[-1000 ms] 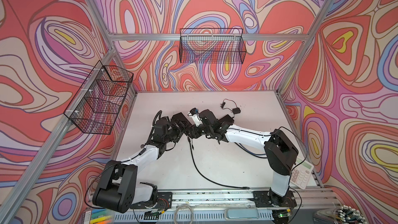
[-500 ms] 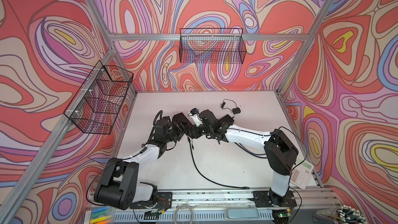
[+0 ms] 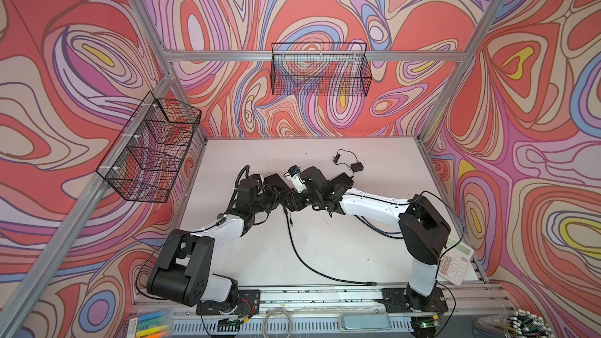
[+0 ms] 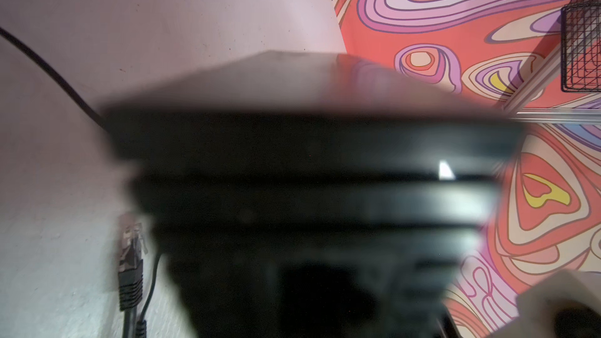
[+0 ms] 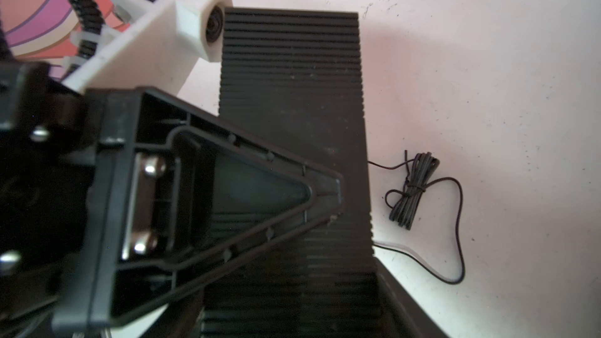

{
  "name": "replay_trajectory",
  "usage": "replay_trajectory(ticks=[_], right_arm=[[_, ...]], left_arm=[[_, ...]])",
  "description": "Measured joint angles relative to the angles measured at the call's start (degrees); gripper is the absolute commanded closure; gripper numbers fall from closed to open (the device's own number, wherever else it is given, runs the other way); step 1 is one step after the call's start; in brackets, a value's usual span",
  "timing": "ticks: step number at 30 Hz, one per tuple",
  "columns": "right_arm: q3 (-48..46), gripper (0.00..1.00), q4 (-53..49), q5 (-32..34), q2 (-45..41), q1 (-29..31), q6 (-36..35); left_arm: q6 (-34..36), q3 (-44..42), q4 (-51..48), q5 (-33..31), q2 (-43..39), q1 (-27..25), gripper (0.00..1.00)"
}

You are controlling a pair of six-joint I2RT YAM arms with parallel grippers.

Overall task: Insert the plug into the switch port
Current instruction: 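Grasp the raised ribbed switch with the left gripper while the right holds it, then open the right gripper and draw it back from the ribbed switch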

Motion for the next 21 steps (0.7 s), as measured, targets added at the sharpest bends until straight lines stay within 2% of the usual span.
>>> replay_trajectory(ticks=[2,8,10,11,21], right_arm=[[0.00,0.36,-0.17,-0.13,0.00,-0.02,-0.04],[0.02,0.23,-0.52,0.04,0.00,0.00,0.17],[0.00,0.12,-0.74,0.55,-0.02,0.04,0.09],[0.00,0.02,-1.03,0.90,-0.04,0.04,0.09],[-2.97,0.02,-0.72,4.11,-4.44,0.02,0.61]], left_arm=[[0.17,0.04,-0.42,0.17,0.00,0.00,0.77],[0.76,1.01,-2.91,-0.04,-0.02,-0.02,0.79],[0.90,1.07,-3.89,-0.59,-0.02,0.00,0.79],[0.94,1.09,-4.35,-0.85,0.00,0.07,0.79],[1.49,1.49,-7.17,-1.36,0.74,0.33,0.79]])
